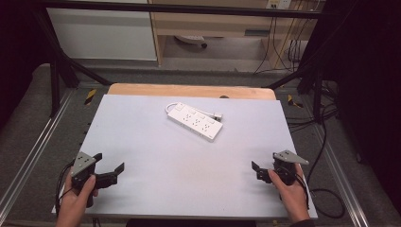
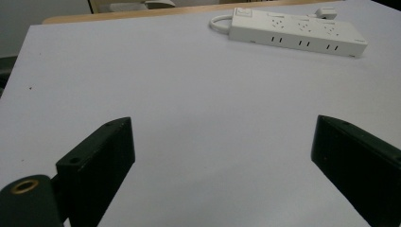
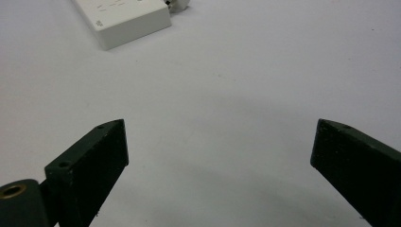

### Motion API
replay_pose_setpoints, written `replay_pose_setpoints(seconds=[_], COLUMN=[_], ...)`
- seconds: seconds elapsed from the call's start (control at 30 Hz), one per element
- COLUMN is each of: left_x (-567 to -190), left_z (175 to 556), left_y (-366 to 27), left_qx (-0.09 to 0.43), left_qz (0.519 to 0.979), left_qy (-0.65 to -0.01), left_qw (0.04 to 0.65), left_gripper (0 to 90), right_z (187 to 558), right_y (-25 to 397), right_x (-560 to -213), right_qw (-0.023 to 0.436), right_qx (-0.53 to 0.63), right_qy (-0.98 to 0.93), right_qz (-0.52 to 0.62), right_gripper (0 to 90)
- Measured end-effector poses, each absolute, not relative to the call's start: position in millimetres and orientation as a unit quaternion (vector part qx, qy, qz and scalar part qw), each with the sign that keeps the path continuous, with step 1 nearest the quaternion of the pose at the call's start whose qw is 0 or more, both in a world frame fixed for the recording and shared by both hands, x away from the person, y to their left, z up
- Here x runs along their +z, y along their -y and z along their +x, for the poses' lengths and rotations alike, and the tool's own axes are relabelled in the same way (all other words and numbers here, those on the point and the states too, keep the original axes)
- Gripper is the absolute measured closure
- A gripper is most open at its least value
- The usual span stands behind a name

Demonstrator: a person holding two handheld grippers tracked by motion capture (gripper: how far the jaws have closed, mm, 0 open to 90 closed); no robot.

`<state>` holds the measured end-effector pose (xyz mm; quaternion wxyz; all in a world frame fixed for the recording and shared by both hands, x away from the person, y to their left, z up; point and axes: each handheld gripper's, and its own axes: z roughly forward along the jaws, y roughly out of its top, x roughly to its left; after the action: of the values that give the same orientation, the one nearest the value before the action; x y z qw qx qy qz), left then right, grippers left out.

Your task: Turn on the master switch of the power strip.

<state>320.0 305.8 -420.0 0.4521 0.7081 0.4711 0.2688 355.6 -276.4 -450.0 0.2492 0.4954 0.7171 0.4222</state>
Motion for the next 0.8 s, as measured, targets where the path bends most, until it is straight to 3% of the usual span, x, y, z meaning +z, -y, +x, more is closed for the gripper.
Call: replay_pose_setpoints(seconds=[0.8], left_x=[-418], left_z=[321], left_y=[-302], left_qx=[0.257], left_qz=[0.704], left_qy=[-0.462], left_qw=[0.475], left_gripper=[6.8], right_z=[357], right_y=[267], right_x=[-449], right_qw=[0.234], right_qx=[0.422], right_qy=[-0.731], right_qz=[0.483], right_gripper=[3.6])
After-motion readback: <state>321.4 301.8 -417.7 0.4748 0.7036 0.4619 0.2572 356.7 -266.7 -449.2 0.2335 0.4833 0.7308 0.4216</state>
